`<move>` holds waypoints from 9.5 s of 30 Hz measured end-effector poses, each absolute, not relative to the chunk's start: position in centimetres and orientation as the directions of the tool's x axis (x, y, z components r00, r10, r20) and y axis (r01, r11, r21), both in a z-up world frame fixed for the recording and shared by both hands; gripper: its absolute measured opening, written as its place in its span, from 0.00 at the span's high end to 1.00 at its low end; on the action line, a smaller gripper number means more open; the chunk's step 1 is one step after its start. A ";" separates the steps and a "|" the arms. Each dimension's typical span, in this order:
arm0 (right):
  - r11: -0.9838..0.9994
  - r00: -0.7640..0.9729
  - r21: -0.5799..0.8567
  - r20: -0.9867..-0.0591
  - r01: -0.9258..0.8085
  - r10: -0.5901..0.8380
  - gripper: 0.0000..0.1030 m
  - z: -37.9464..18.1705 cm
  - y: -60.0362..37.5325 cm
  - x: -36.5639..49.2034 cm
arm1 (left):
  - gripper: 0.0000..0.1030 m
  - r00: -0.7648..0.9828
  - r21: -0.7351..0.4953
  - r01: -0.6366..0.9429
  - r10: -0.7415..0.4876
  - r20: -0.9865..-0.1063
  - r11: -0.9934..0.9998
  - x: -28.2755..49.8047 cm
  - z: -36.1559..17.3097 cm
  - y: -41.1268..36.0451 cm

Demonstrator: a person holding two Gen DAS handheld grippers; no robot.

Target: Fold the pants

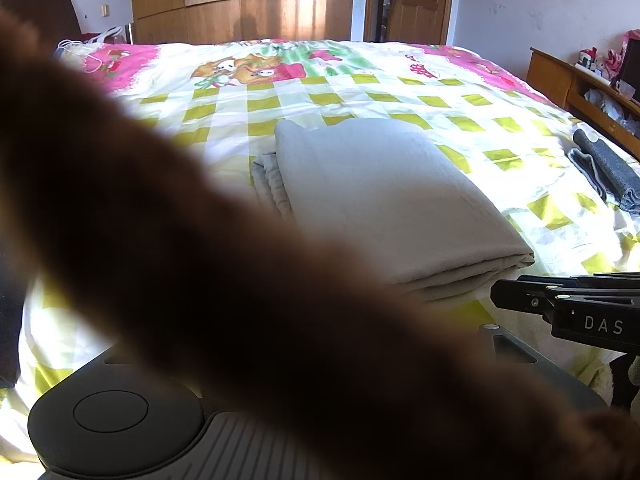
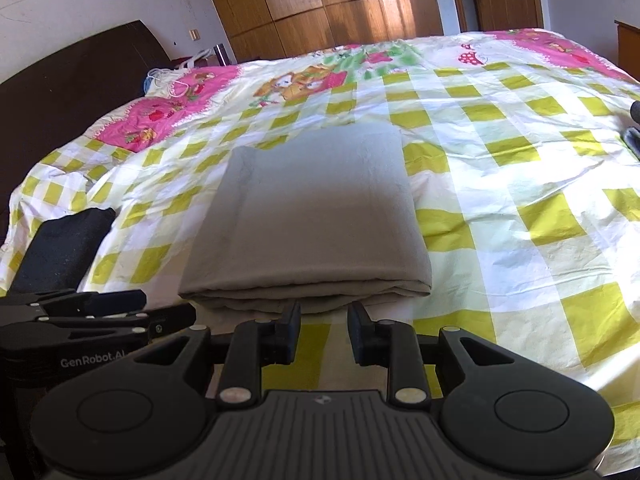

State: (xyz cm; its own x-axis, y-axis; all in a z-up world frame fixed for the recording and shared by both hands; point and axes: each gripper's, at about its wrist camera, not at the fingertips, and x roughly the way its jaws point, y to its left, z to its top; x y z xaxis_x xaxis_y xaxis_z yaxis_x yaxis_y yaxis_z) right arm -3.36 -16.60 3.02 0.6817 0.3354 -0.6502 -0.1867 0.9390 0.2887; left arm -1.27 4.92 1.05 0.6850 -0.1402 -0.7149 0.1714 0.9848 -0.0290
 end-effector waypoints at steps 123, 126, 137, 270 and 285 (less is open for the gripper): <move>0.959 0.640 0.201 -0.713 -0.202 0.285 0.53 0.4 -15.6 -2.7 | 0.02 0.644 0.061 0.128 -0.037 -0.764 0.990 0.1 -0.8 2.9; 0.959 0.641 0.200 -0.713 -0.202 0.284 0.53 0.4 -15.6 -2.7 | 0.02 0.646 0.056 0.124 -0.038 -0.762 0.991 0.0 -0.7 3.0; 0.958 0.640 0.201 -0.713 -0.203 0.286 0.53 0.4 -15.6 -2.8 | 0.02 0.647 0.059 0.127 -0.038 -0.762 0.990 0.0 -0.7 2.9; 0.959 0.641 0.196 -0.713 -0.206 0.284 0.53 0.4 -15.5 -2.9 | 0.02 0.647 0.065 0.129 -0.034 -0.761 0.990 -0.1 -0.8 3.0; 0.959 0.641 0.196 -0.713 -0.205 0.283 0.53 0.4 -15.5 -2.9 | 0.02 0.647 0.065 0.129 -0.034 -0.761 0.990 -0.1 -0.8 3.0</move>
State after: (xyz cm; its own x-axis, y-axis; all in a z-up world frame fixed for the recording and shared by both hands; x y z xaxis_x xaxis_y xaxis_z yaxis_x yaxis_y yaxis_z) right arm -2.87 -15.49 0.42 0.6411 0.2829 -0.7134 -0.2055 0.9589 0.1956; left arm -0.08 2.98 -0.77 0.6473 -0.0338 -0.7615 0.1286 0.9895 0.0654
